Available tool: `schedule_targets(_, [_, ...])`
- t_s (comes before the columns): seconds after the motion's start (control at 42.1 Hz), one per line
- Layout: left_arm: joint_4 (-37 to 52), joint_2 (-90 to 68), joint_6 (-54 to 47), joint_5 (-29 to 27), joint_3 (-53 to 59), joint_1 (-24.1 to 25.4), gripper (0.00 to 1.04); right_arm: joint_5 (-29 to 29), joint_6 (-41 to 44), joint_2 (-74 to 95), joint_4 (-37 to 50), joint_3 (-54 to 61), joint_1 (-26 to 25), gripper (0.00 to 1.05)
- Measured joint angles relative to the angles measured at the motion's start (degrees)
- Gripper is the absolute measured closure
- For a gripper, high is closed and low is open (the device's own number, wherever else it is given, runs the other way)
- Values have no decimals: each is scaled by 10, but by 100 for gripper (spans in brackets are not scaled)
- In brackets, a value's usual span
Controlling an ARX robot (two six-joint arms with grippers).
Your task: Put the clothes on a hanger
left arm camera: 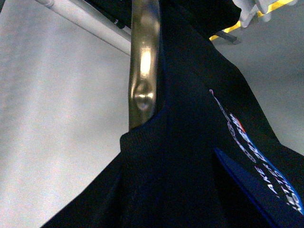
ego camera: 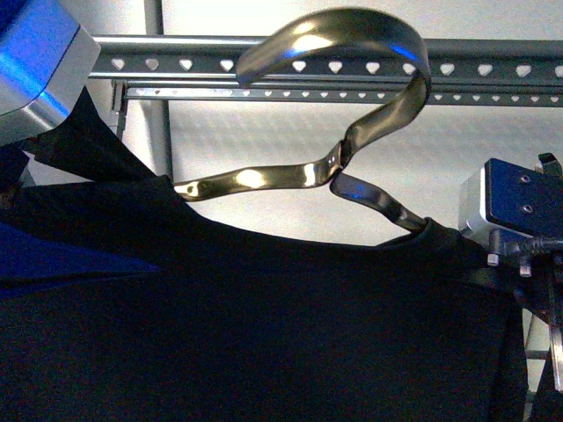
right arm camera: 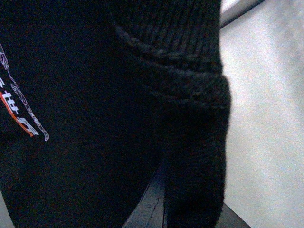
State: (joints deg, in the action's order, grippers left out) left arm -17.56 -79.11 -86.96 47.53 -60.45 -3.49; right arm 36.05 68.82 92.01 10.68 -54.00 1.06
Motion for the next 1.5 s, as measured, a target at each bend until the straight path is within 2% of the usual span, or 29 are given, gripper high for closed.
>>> schedule_targets(0.309, [0, 1, -1, 2, 0, 0, 9, -4, 14, 4, -8, 23, -38, 100])
schedule_targets(0.38, [0, 1, -1, 2, 0, 0, 5, -4, 20, 4, -12, 26, -44, 100])
schedule_targets(0.499, [2, 2, 3, 0, 1, 0, 7, -6, 30, 3, -19, 33, -55, 100])
schedule_targets(0.57, [124, 10, 95, -55, 43, 0, 6, -12, 30, 2, -21, 34, -61, 100])
schedule_targets(0.665, [434, 10, 413, -214, 119, 12, 7, -32, -5, -7, -22, 34, -71, 100])
schedule_targets(0.736, [525, 9, 594, -282, 116, 24, 7, -47, -36, -20, -37, 34, -75, 100])
schedule_targets(0.831, [562, 18, 748, -351, 99, 39, 7, -63, -73, -33, -65, 34, -79, 100])
schedule_targets(0.95, [516, 42, 960, -427, 73, 68, 7, -105, -157, -54, -143, 28, -80, 100])
schedule_targets(1.021, [496, 46, 1039, -419, 69, 80, 7, -127, -226, -62, -195, 17, -75, 100])
schedule_targets(1.14, [503, 66, 1088, -390, 71, 77, 7, -166, -364, -63, -268, -20, -65, 100])
schedule_targets(1.187, [413, 100, 1038, -447, 66, 57, 17, -171, -426, -61, -295, -47, -64, 100])
schedule_targets(1.259, [343, 162, 953, -471, 112, 41, 31, -160, -501, -53, -313, -86, -65, 100])
schedule_targets(1.354, [372, 215, 899, -471, 208, 33, 52, -150, -611, -38, -329, -151, -68, 101])
schedule_targets(1.496, [419, 262, 880, -476, 323, 35, 83, -160, -707, 10, -349, -256, -75, 101])
